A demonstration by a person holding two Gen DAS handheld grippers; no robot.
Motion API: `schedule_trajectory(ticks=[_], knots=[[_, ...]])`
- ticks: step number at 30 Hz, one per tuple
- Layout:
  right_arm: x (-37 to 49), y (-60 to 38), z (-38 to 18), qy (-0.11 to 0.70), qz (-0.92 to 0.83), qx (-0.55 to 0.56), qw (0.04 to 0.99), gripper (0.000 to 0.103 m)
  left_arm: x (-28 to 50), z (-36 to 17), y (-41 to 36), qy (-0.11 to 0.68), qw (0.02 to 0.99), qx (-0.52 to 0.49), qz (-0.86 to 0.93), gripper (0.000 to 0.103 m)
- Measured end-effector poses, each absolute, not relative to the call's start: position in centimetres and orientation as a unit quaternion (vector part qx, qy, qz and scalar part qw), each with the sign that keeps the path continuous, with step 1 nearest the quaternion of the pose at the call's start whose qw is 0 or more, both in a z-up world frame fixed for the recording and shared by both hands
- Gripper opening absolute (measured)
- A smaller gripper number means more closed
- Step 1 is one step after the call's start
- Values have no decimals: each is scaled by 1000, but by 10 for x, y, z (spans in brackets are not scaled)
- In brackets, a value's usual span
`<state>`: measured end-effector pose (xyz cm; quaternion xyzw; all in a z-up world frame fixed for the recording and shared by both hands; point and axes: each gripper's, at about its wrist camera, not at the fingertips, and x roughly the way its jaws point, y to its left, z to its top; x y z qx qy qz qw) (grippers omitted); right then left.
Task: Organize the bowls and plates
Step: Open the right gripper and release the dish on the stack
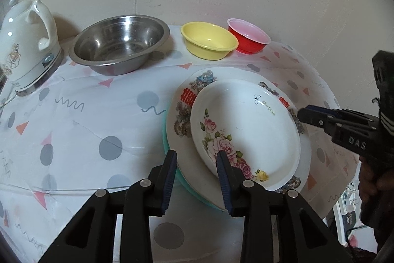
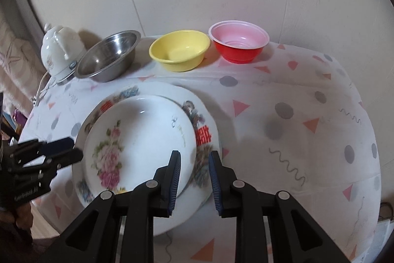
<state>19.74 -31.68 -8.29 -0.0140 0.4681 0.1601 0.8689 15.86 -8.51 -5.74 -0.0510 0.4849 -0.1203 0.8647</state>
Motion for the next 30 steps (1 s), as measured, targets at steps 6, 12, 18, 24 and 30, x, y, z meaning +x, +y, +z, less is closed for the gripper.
schedule_trajectory(ticks=[6, 12, 18, 24, 30], knots=[[207, -314, -96, 477, 166, -15, 863, 14, 158, -58, -80, 485, 867, -57, -102, 34], [204, -304, -100, 476, 183, -55, 859, 10, 158, -61, -78, 490, 865, -63, -85, 34], [205, -303, -100, 481, 202, -76, 850, 11, 159, -62, -81, 492, 865, -63, -73, 34], [215, -311, -95, 484, 213, -62, 847, 19, 158, -61, -79, 490, 867, -66, -55, 41], [223, -310, -82, 466, 227, -39, 854, 23, 156, -63, -71, 494, 866, -72, -29, 41]])
